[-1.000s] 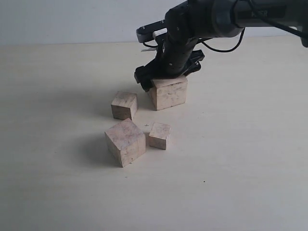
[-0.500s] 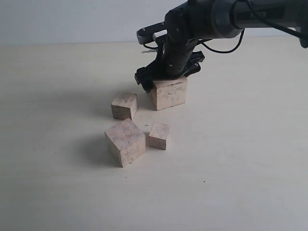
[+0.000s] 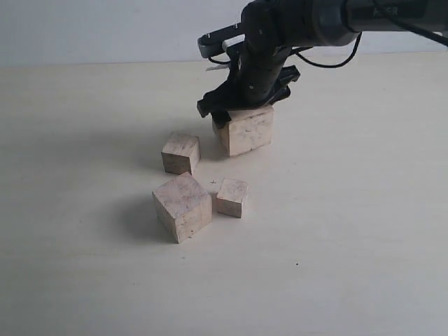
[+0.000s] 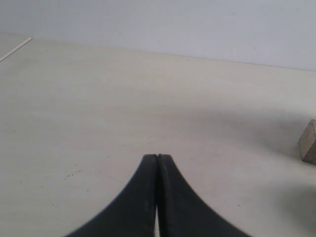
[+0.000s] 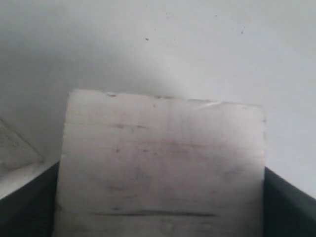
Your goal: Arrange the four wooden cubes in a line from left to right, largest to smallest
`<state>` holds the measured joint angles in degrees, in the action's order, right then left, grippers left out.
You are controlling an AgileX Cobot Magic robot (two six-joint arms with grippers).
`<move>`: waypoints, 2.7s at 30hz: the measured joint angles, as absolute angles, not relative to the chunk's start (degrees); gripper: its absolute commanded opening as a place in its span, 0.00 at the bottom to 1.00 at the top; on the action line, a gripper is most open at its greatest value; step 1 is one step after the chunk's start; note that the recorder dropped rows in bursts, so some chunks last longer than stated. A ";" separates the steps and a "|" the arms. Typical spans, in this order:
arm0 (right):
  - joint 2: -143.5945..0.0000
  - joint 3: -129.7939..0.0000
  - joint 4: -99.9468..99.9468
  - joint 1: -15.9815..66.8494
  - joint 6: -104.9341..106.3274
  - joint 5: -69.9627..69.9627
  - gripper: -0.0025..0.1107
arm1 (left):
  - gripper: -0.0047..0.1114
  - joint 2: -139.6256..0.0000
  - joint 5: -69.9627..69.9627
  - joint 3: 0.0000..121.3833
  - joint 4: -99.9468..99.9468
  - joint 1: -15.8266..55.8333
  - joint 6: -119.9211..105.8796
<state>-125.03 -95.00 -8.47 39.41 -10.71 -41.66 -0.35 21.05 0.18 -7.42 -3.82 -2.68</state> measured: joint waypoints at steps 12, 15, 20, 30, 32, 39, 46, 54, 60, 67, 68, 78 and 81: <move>-117.55 -102.56 18.04 39.41 19.00 -44.19 0.02 | 0.04 -0.35 21.05 0.18 -7.42 -3.82 -2.68; -117.55 -103.13 35.40 39.51 43.25 -47.53 0.02 | 0.04 -0.35 21.05 0.18 -7.42 -3.82 -2.68; -118.46 -103.35 46.81 41.32 71.49 -50.45 0.02 | 0.04 -0.35 21.05 0.18 -7.42 -3.82 -2.68; -126.08 -103.35 47.62 46.00 82.72 -50.34 0.02 | 0.04 -0.35 21.05 0.18 -7.42 -3.82 -2.68; -127.35 -103.35 47.62 46.14 82.85 -50.34 0.02 | 0.04 -0.35 21.05 0.18 -7.42 -3.82 -2.68; -130.34 -103.35 44.74 46.14 84.88 -50.01 0.02 | 0.04 -0.35 21.05 0.18 -7.42 -3.82 -2.68; -131.55 -103.35 38.97 45.91 85.33 -50.01 0.02 | 0.04 -0.35 21.05 0.18 -7.42 -3.82 -2.68; -131.60 -103.35 37.65 43.74 85.33 -49.81 0.02 | 0.04 -0.35 21.05 0.18 -7.42 -3.82 -2.68; -132.47 -103.35 37.65 39.95 85.33 -48.94 0.02 | 0.04 -0.35 21.05 0.18 -7.42 -3.82 -2.68; -135.59 -105.49 42.11 39.83 85.33 -48.03 0.02 | 0.04 -0.35 21.05 0.18 -7.42 -3.82 -2.68; -135.66 -105.74 42.36 39.83 85.33 -48.03 0.02 | 0.04 -0.35 21.05 0.18 -7.42 -3.82 -2.68; -135.81 -105.85 42.62 39.83 85.51 -48.35 0.02 | 0.04 -0.35 21.05 0.18 -7.42 -3.82 -2.68; -135.81 -105.85 42.73 39.83 85.51 -48.84 0.03 | 0.04 -0.35 21.05 0.18 -7.42 -3.82 -2.68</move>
